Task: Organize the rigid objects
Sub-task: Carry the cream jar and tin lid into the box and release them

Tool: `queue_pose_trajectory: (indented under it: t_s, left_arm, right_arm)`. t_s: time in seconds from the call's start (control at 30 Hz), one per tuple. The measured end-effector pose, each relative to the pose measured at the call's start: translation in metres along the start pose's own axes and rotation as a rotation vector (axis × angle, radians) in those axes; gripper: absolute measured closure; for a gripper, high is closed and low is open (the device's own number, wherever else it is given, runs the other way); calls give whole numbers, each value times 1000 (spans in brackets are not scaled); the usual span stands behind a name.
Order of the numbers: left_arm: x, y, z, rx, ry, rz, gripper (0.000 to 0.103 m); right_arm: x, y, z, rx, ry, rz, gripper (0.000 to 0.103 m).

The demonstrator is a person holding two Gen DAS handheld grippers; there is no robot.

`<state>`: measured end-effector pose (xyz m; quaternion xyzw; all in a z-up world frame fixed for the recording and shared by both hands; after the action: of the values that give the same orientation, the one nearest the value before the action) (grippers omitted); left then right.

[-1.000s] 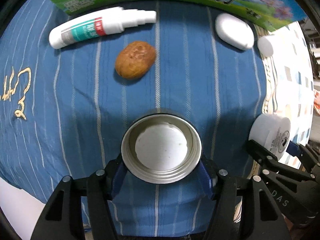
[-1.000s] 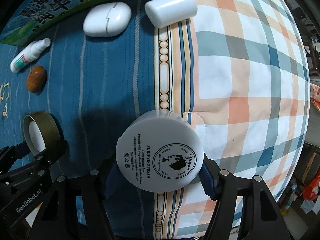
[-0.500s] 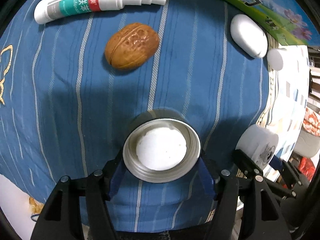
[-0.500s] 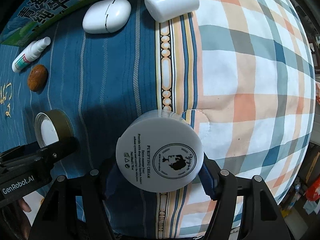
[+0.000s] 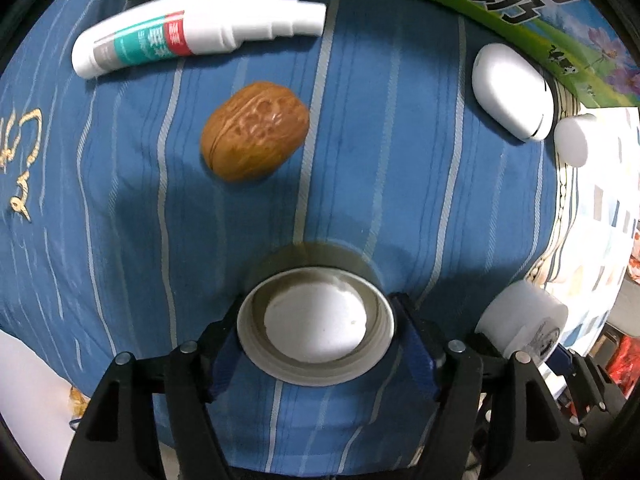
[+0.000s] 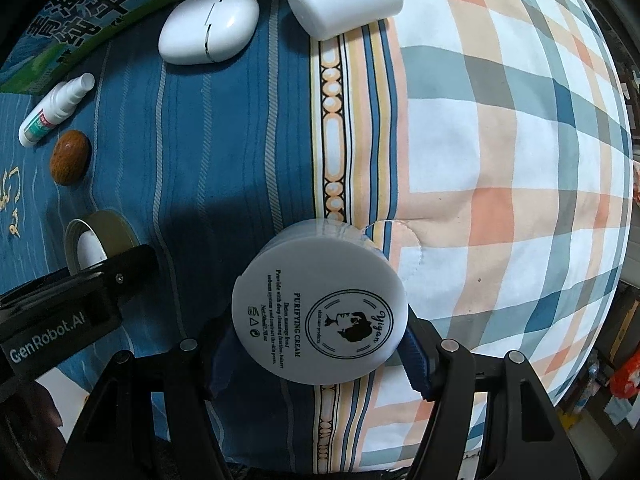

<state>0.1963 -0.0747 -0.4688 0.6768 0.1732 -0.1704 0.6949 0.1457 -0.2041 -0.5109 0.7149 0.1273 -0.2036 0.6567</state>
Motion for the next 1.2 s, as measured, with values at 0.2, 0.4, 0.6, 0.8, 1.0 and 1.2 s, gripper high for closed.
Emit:
queue_pose_trajectory:
  t_s: [0.2,0.4,0.6,0.8,1.0,1.2]
  left_arm:
    - [-7,11,15,58,-44,71,41]
    - [-36,37,18,41,-79,131,41]
    - [-64,102,13,-23,-111,236,41]
    - [-79,189,-8,-102,-134,360,41]
    - [-31,244,-22,-121,-122,421,41]
    - [62,241,-27,-77,-92,346,41]
  right_arm:
    - [-7,7,-8,-23,17,31,33]
    - [-28,31,-12,-2,52,94,33]
    - [-48,76,-13,57,86,170,33]
    - [-55,153,-14,160,108,269,33]
    - [-18,233,-21,191,121,371,33]
    - [75,246,-35,92,97,352,33]
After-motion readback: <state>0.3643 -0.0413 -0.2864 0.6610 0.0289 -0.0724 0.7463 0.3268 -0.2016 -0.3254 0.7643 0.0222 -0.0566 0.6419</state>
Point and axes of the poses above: each gripper's, at about its wrist camera, not at the fingertips, and y roughly against the way its jaws point, z to its right, x to its top, the point moved 1 cm from there along -y, roughly the way its jaws point, and after that the axes turned 14 degrees about -z, right-handed, at the moved point
